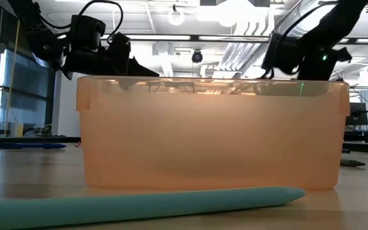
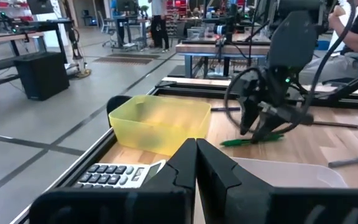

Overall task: Sort crayons/erasers/pens/pencils in bins
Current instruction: Put the green pen into the transparent bin, then put the yellow eraser into the yellow bin

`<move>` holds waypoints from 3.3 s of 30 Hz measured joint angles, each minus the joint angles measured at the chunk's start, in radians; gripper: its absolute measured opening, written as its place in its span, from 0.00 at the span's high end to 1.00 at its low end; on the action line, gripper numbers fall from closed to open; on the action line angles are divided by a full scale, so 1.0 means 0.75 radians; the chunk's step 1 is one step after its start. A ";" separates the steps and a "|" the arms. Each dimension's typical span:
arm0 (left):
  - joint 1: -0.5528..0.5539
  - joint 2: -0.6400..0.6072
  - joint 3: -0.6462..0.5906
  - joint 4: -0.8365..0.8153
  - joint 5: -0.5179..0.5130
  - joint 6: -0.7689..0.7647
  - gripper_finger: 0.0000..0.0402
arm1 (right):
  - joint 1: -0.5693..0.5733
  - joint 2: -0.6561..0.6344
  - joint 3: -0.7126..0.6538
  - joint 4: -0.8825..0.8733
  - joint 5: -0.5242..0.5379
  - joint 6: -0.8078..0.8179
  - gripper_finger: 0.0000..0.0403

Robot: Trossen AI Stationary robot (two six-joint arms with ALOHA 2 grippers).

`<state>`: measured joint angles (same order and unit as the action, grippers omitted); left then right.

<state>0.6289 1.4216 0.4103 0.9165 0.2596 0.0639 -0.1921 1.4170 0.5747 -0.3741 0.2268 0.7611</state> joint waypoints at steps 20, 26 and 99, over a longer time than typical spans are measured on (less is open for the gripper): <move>0.000 0.001 0.001 -0.011 -0.002 -0.010 1.00 | -0.016 0.002 0.024 -0.039 -0.065 0.071 0.97; 0.002 0.001 0.001 -0.012 -0.006 -0.010 1.00 | 0.039 -0.074 0.208 -0.109 -0.079 0.127 0.98; -0.054 0.001 -0.005 -0.041 -0.001 0.044 1.00 | 0.082 -0.025 0.036 1.105 -0.236 -0.898 0.99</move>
<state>0.5885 1.4220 0.4065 0.8860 0.2590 0.0971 -0.1306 1.3983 0.6013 0.4549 0.0497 0.0874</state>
